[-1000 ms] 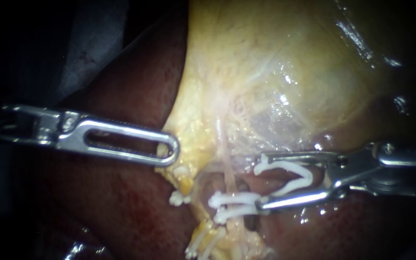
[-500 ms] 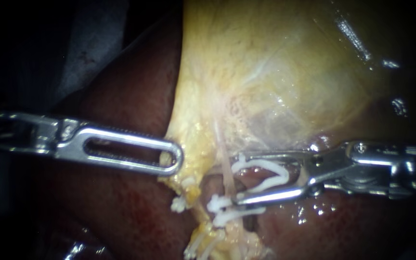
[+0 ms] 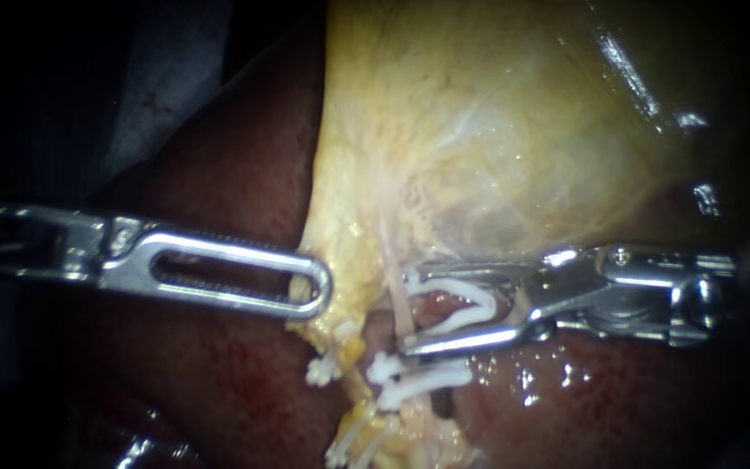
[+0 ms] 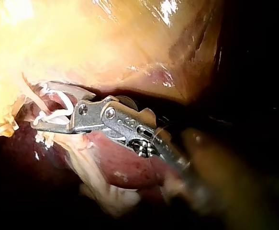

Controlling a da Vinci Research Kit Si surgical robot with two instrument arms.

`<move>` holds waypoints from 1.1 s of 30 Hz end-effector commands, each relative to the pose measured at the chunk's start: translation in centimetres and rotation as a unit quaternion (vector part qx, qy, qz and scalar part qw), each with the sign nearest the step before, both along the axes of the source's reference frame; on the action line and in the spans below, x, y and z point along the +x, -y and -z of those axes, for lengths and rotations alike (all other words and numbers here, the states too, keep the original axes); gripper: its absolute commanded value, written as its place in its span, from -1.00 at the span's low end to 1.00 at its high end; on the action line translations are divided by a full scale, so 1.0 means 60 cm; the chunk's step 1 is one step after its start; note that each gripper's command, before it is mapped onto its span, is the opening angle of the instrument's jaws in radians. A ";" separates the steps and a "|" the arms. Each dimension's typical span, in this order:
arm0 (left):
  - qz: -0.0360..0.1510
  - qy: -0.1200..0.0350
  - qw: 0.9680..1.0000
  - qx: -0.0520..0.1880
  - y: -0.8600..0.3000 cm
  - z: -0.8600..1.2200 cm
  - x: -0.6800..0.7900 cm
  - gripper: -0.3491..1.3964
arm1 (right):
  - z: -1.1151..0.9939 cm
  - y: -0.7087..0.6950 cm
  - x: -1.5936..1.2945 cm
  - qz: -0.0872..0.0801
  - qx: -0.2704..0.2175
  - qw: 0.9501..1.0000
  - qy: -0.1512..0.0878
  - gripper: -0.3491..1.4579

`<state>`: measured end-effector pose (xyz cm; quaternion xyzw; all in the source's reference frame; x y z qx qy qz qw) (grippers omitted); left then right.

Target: Clipping third clip right tube

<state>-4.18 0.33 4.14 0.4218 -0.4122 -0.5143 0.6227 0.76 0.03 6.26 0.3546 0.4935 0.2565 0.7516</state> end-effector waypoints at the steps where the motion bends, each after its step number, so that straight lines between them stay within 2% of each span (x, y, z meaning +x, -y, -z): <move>1: 0.000 0.000 1.000 0.000 0.0000 0.0000 0.0000 -1.00 | 0.0002 0.0001 0.0005 0.000 0.000 1.000 0.000 -0.02; 11: -0.001 0.000 1.000 0.000 -0.0001 -0.0001 0.0000 -1.00 | 0.0015 0.0003 0.0026 0.002 0.002 1.000 -0.001 -0.08; 21: -0.002 0.001 1.000 0.000 -0.0007 -0.0010 0.0007 -1.00 | 0.0040 -0.0026 0.0029 -0.003 0.009 1.000 -0.001 -0.12; 25: -0.002 0.001 1.000 0.000 -0.0009 -0.0013 0.0009 -1.00 | 0.0041 -0.0029 0.0028 -0.004 0.009 1.000 0.000 -0.16; 29: -0.002 0.001 1.000 0.000 -0.0009 -0.0013 0.0009 -1.00 | 0.0040 -0.0028 0.0024 -0.005 0.008 1.000 0.000 -0.32; 31: -0.002 0.001 1.000 0.000 -0.0009 -0.0013 0.0009 -1.00 | 0.0040 -0.0028 0.0018 -0.007 0.010 1.000 0.001 -0.57; 33: -0.002 0.001 1.000 0.000 -0.0009 -0.0013 0.0009 -1.00 | 0.0040 -0.0028 0.0011 -0.009 0.009 1.000 0.002 -0.74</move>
